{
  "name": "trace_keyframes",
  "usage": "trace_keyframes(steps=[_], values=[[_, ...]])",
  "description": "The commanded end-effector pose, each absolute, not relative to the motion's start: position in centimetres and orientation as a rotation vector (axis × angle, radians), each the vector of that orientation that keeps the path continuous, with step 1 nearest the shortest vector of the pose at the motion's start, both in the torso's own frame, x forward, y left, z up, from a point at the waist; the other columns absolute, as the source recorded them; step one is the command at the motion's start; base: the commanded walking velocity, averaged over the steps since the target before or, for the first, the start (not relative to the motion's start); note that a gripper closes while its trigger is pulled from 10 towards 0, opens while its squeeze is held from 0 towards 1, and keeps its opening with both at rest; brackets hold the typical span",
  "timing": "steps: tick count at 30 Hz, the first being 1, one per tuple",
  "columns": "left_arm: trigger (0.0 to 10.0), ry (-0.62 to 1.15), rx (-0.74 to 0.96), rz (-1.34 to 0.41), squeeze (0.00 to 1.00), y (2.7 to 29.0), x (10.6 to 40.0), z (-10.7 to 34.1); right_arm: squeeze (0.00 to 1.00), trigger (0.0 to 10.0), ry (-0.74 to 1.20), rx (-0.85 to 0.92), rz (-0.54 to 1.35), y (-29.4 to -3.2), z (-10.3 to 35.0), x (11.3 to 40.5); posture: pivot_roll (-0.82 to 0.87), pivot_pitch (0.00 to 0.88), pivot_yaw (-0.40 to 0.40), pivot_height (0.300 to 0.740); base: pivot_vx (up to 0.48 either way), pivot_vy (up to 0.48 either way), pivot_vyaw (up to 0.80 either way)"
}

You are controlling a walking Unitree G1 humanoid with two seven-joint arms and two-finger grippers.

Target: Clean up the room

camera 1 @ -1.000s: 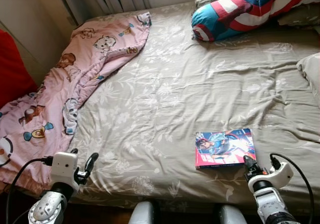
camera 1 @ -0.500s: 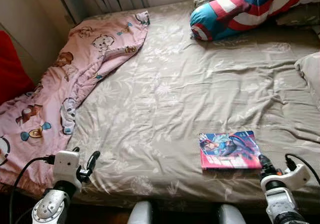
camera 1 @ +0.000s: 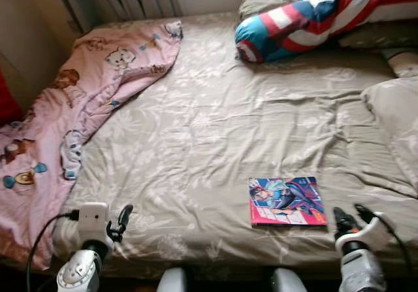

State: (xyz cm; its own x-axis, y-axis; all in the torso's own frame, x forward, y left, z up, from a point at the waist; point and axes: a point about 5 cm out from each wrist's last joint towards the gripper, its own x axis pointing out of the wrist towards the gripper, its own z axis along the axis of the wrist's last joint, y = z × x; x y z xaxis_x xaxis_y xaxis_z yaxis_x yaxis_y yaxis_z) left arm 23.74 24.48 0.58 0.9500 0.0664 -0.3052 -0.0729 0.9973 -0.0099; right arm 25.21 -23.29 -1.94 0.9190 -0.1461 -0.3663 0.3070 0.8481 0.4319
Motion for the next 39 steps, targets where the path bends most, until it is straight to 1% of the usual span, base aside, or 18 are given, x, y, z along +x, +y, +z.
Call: trace_keyframes(steps=[1,3,8,12,14,16,20,24,25,30,32,35,39], values=[[10.0,0.374,-0.054,0.120,0.00,24.9,22.7,-0.9,0.00,10.0,0.368,0.456,-0.184,-22.0,-2.6,24.7,0.07,0.000,0.031,0.636,0.000,0.000,0.00],[10.0,0.414,-0.074,0.128,0.00,24.5,22.4,-1.8,0.00,10.0,0.409,0.449,-0.157,-20.9,-3.4,24.0,0.07,0.000,0.024,0.636,0.000,0.000,0.00],[10.0,0.471,-0.069,0.102,0.00,23.3,22.0,-3.1,0.00,10.0,0.449,0.466,-0.177,-20.1,-4.3,23.0,0.07,0.000,0.009,0.636,0.000,0.000,0.00],[10.0,0.526,-0.071,0.083,0.00,22.8,21.9,-3.9,0.00,10.0,0.555,0.430,-0.170,-19.1,-5.4,22.0,0.07,0.000,0.012,0.661,0.000,0.000,0.00],[10.0,0.568,-0.052,0.083,0.00,22.9,21.6,-4.4,0.00,10.0,0.629,0.413,-0.178,-19.1,-6.4,20.8,0.08,0.000,0.007,0.676,0.000,0.000,0.00],[10.0,0.585,-0.048,0.091,0.00,23.0,21.3,-4.7,0.00,10.0,0.655,0.407,-0.182,-19.1,-6.7,20.3,0.07,0.000,0.007,0.686,0.000,0.000,0.00],[10.0,0.694,-0.038,0.116,0.00,23.6,19.6,-5.9,0.00,10.0,0.729,0.401,-0.208,-19.1,-7.7,18.7,0.03,0.000,0.032,0.716,0.000,0.000,0.00],[10.0,0.723,-0.041,0.130,0.00,23.9,19.0,-6.3,0.00,10.0,0.715,0.443,-0.263,-19.4,-7.6,18.7,0.02,0.000,0.033,0.731,0.000,0.000,0.00],[10.0,0.727,-0.048,0.145,0.00,24.0,18.9,-6.4,0.00,10.0,0.714,0.447,-0.272,-19.6,-7.6,18.7,0.02,0.000,0.020,0.740,0.000,0.000,0.00],[10.0,0.729,-0.051,0.150,0.00,23.8,19.0,-6.4,0.00,10.0,0.741,0.416,-0.242,-19.7,-7.7,18.5,0.04,0.000,0.007,0.740,0.000,0.000,0.00],[10.0,0.724,-0.056,0.151,0.00,23.6,19.4,-6.3,0.00,10.0,0.756,0.375,-0.286,-20.3,-7.7,18.5,0.05,0.000,-0.005,0.740,0.000,0.000,0.00],[10.0,0.719,-0.061,0.157,0.00,23.4,19.5,-6.3,0.00,10.0,0.732,0.460,-0.347,-20.5,-7.7,18.6,0.05,0.000,-0.010,0.740,0.000,0.000,0.00],[10.0,0.733,-0.041,0.151,0.00,23.2,19.5,-6.4,0.00,10.0,0.732,0.462,-0.337,-20.3,-7.6,18.8,0.05,0.000,-0.012,0.740,0.000,0.000,0.00]])
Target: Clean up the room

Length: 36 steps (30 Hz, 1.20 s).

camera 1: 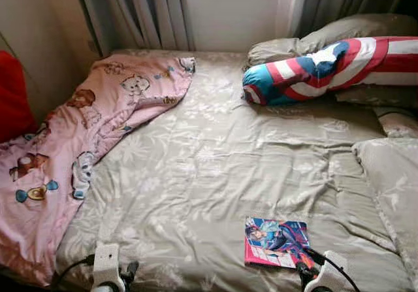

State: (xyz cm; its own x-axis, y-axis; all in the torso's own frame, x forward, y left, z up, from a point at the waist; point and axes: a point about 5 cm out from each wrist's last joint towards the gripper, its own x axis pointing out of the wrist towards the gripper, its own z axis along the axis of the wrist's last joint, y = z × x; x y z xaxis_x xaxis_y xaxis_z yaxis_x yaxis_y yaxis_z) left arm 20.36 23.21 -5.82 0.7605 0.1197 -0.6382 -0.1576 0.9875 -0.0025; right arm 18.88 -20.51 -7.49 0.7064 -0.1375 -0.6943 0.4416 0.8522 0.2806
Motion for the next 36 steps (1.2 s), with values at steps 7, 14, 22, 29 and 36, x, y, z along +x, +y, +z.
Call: trace_keyframes(steps=[7,14,22,29,36], values=[[10.0,0.780,-0.037,0.169,0.00,23.5,18.4,-7.0,0.00,10.0,0.732,0.441,-0.311,-19.8,-7.5,19.1,0.05,0.000,-0.014,0.740,0.000,0.000,0.15],[10.0,0.807,-0.044,0.187,0.00,23.6,17.7,-7.4,0.00,10.0,0.738,0.432,-0.303,-19.8,-7.6,18.9,0.05,0.000,-0.020,0.740,0.000,0.000,0.80],[10.0,0.819,-0.047,0.175,0.00,22.9,17.9,-7.5,0.00,10.0,0.776,0.443,-0.343,-20.7,-8.0,18.1,0.05,0.000,-0.028,0.740,0.000,0.000,0.63],[10.0,0.833,-0.017,0.133,0.00,22.2,17.9,-7.6,0.00,10.0,0.759,0.434,-0.334,-20.9,-7.8,18.3,0.05,0.000,-0.032,0.740,0.000,0.000,0.00],[10.0,0.862,-0.018,0.144,0.00,22.1,17.4,-8.0,0.00,10.0,0.812,0.421,-0.323,-20.6,-8.1,17.9,0.05,0.000,-0.037,0.740,0.000,0.000,0.00]])
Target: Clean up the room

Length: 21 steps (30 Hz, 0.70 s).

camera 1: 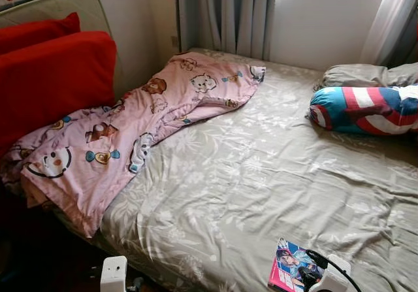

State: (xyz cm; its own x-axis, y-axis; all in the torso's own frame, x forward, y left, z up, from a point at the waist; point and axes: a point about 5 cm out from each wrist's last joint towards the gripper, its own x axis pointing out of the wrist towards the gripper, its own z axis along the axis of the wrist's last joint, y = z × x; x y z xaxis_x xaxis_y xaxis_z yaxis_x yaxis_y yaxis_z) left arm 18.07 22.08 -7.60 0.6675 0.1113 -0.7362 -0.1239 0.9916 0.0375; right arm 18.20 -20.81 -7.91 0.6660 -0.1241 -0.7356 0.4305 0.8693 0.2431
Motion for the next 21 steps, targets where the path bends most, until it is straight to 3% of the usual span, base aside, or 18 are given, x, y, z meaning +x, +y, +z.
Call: trace_keyframes(steps=[1,21], values=[[10.0,0.859,-0.016,0.143,0.00,22.08,17.52,-7.92,0.00,10.0,0.813,0.426,-0.315,-20.56,-8.16,17.88,0.05,0.000,-0.037,0.740,0.000,0.364,0.00],[10.0,0.853,-0.005,0.139,0.00,22.08,17.76,-7.81,0.00,10.0,0.863,0.407,-0.259,-19.80,-8.58,17.35,0.06,0.000,-0.032,0.740,0.000,0.400,0.00]])
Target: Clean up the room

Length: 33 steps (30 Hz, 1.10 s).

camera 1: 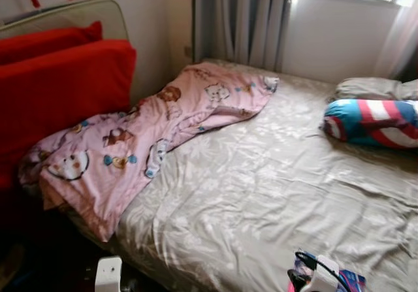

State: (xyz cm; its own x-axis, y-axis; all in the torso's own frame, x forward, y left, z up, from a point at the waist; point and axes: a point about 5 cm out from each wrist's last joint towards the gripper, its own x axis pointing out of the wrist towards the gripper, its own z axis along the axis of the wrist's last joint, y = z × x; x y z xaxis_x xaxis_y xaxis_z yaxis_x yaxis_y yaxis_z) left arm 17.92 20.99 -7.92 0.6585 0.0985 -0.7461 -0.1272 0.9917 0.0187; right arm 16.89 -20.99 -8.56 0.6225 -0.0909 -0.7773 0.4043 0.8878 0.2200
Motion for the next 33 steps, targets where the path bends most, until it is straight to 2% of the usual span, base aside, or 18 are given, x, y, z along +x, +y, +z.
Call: trace_keyframes(steps=[1,33], values=[[10.0,0.852,-0.005,0.139,0.00,22.07,17.77,-7.80,0.00,10.0,0.863,0.410,-0.261,-19.79,-8.59,17.33,0.06,0.000,-0.032,0.740,0.000,0.480,0.00],[10.0,0.852,0.003,0.142,0.00,22.42,17.63,-7.78,0.00,10.0,0.873,0.401,-0.240,-19.31,-8.67,17.33,0.08,0.000,-0.028,0.740,0.000,0.480,0.00]])
